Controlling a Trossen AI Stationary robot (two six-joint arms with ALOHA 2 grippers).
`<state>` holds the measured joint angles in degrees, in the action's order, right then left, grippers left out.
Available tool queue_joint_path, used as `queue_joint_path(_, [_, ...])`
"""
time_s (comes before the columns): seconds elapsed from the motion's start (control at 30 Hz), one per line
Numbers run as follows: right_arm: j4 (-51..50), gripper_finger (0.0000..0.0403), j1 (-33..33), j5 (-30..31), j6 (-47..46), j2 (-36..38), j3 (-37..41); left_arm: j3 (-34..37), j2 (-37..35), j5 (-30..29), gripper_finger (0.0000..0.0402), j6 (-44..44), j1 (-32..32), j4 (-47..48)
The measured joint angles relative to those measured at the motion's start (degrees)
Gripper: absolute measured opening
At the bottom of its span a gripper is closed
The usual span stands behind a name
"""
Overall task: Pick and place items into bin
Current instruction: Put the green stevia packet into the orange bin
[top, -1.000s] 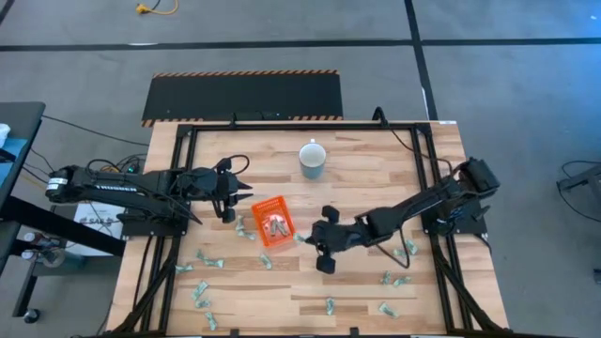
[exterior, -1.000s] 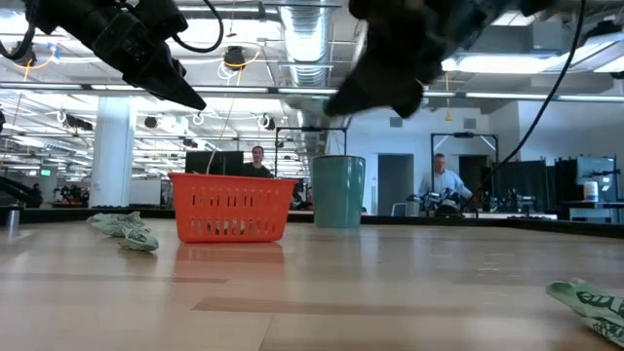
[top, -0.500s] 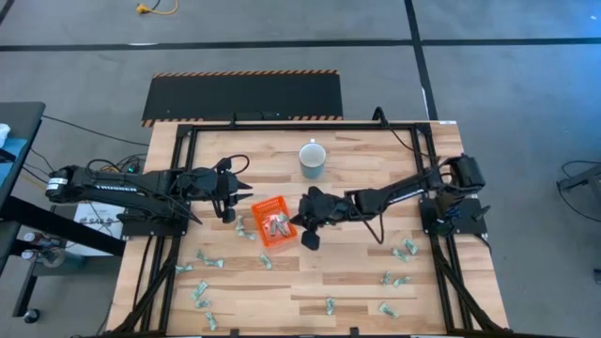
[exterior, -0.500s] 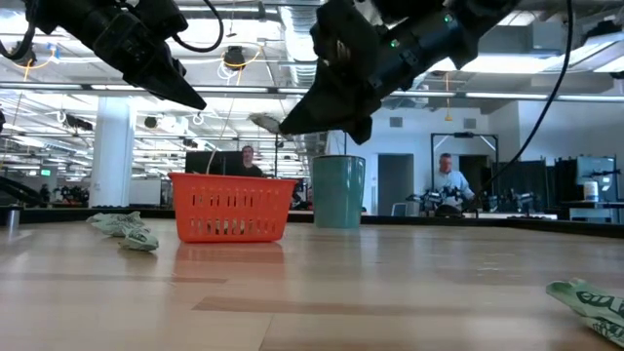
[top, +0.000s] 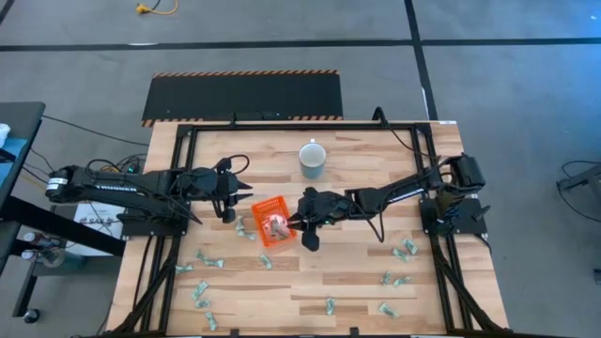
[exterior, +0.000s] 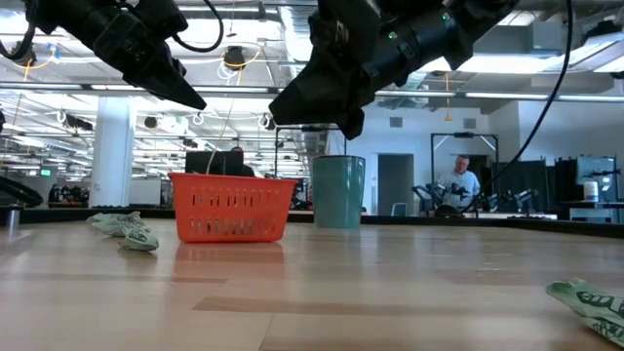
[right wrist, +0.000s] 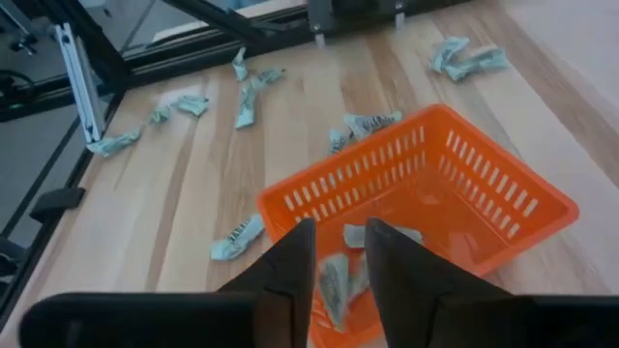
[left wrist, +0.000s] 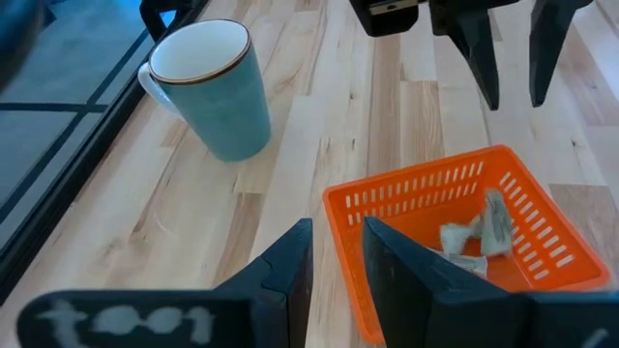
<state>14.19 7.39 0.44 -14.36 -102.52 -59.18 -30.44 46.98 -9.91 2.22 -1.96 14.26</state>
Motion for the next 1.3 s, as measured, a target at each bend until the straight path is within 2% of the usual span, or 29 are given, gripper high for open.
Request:
queue_joint_path(0.1, [-1.2,0.0099,-0.6,0.0,0.0,0.0,0.0,0.8,-0.1,0.0,0.0083,-1.7,0.0,-0.7])
queue_joint_path(0.23, [-8.1,0.0102,-1.4,-0.1,-0.2,0.9,0.0,4.3,0.0,0.0,0.0083,-2.5,0.0,-0.7])
queue_joint_path(0.43, [-26.7,0.0102,-1.1,-0.1,-5.4,6.8,0.0,7.8,0.0,-0.6,0.0083,-2.7,0.0,-1.7])
queue_joint_path(0.53, [-40.0,0.0102,0.4,0.1,-11.4,11.8,0.0,8.0,0.0,-2.4,0.0083,-2.9,0.0,-1.9])
queue_joint_path(0.7, [-67.2,0.0102,5.0,1.2,-29.6,18.4,0.0,8.0,0.0,-2.8,0.0083,-4.4,0.0,-2.0])
queue_joint_path(0.83, [-81.3,0.0102,9.9,1.1,-43.3,21.2,0.0,8.0,0.0,-2.8,0.0083,-5.0,0.0,-2.1])
queue_joint_path(0.93, [-85.9,0.0102,14.0,-0.4,-49.3,22.2,0.9,8.0,0.0,-2.8,0.0083,-5.0,0.0,-2.2])
queue_joint_path(1.13, [-85.2,0.0105,22.7,-5.7,-53.1,22.7,5.0,8.0,0.0,-2.8,0.0083,-5.0,0.0,-2.3])
queue_joint_path(1.3, [-82.7,0.0136,28.1,-6.3,-55.9,21.6,8.2,8.0,0.0,-2.8,0.0083,-5.1,0.0,-2.7])
